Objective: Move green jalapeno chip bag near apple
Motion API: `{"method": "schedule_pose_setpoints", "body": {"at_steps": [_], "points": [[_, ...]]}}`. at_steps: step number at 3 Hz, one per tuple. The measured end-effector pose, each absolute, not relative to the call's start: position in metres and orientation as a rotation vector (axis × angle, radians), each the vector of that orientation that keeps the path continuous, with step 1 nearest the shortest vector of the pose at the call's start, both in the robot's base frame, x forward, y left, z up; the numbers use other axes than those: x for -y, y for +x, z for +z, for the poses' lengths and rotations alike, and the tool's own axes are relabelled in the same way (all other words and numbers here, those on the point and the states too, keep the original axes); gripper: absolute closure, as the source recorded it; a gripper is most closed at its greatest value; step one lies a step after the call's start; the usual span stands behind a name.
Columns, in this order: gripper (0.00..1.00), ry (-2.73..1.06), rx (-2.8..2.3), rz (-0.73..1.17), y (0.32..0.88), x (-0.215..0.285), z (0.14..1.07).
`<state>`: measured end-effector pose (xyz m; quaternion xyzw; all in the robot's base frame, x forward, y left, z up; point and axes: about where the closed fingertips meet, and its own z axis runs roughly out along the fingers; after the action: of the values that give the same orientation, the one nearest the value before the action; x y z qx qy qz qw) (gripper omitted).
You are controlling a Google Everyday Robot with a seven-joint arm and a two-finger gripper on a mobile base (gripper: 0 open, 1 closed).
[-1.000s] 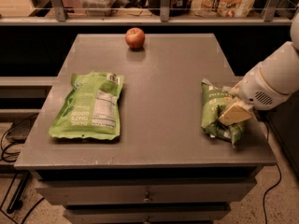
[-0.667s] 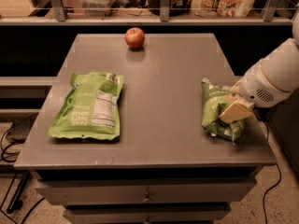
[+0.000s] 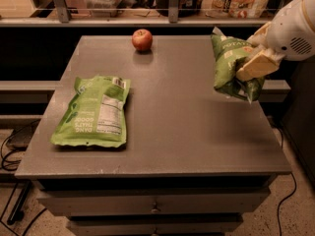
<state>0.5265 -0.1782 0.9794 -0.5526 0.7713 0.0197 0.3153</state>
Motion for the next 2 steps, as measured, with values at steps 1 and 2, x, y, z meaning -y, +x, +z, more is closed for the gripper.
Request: {"method": "schedule_pose_setpoints", "body": {"at_steps": [1,2], "points": [[1.0,-1.456,-2.032,0.052,0.527,0.178,0.979],[1.0,-1.371,-2.019,0.076,0.542,0.171,0.973]]}}
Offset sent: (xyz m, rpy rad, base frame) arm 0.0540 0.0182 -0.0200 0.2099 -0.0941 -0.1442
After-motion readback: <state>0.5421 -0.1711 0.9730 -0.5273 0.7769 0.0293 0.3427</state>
